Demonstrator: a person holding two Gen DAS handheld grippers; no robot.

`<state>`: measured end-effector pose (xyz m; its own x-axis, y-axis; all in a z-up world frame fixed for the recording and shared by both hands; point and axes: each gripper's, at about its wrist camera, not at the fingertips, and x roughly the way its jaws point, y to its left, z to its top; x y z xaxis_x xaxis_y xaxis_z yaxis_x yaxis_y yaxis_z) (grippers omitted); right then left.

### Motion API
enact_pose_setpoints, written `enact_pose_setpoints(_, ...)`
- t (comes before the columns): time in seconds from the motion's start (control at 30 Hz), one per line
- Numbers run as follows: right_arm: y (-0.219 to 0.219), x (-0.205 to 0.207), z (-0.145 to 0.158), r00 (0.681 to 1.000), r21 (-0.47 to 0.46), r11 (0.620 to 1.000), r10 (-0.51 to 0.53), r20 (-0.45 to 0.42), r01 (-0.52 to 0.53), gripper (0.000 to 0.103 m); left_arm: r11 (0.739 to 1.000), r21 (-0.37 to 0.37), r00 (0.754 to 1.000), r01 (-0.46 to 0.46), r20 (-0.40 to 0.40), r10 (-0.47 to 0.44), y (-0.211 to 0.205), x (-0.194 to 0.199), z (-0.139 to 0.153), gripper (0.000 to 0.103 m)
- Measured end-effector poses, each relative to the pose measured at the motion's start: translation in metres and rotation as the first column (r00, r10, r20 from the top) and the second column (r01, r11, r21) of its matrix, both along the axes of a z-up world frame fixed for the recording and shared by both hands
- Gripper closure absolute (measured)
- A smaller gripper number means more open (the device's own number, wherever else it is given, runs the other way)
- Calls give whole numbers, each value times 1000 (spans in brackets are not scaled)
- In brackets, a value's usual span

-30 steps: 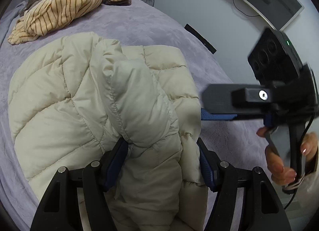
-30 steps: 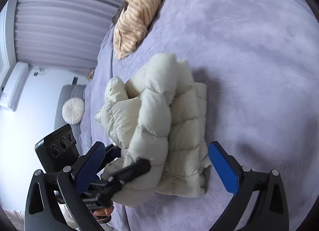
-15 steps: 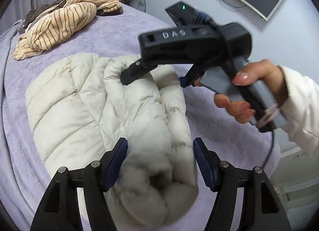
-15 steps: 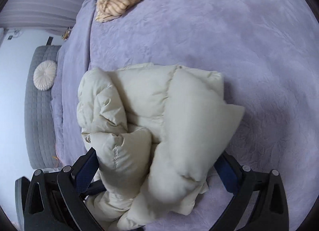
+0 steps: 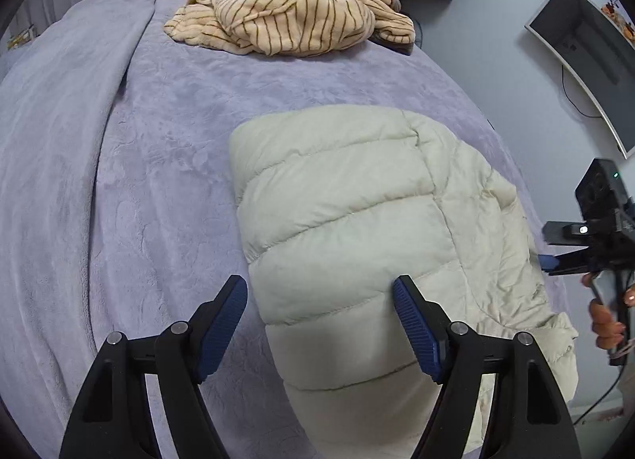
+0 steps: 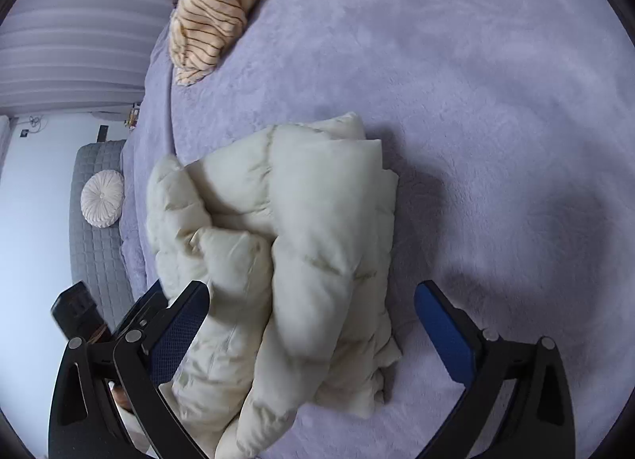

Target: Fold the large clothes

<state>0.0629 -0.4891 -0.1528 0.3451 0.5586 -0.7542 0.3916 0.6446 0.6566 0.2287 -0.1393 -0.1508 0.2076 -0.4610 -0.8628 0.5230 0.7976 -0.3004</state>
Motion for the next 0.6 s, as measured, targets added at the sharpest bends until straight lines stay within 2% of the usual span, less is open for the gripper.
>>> enact_pose_setpoints(0.07,10,-6,22,999,-6,999,38,0,-38,0,999,9,999,46,17,-47,-12,-16,1,26)
enact_pose_setpoints(0.13,25,-6,34,996,-29,996,79,-39,-80,0,996,22,996,84,40,-85,-25,-28,4,26)
enact_pose_setpoints(0.27,51,3,34,989,-72,992,99,-108,-107,2,994,25,994,102,43,-103,-42,-34,9,26)
enact_pose_setpoints(0.3,55,6,29,987,-92,990,99,-125,-111,7,995,19,995,97,36,-97,-41,-32,10,26)
enact_pose_setpoints(0.33,56,7,24,985,-107,988,97,-141,-113,22,996,2,996,88,21,-88,-38,-28,12,26)
enact_pose_setpoints(0.37,56,6,18,983,-124,985,98,-157,-118,29,997,-23,997,75,-3,-76,-31,-22,14,26)
enact_pose_setpoints(0.4,56,7,10,981,-134,984,94,-167,-117,33,998,-44,998,53,-26,-55,-23,-15,16,26)
enact_pose_setpoints(0.5,47,1,-17,981,-117,986,102,-164,-122,32,997,-75,995,-10,-97,2,5,8,12,26)
enact_pose_setpoints(0.6,37,-4,-42,980,-106,986,110,-164,-128,13,995,-96,982,-35,-186,17,25,25,-2,26)
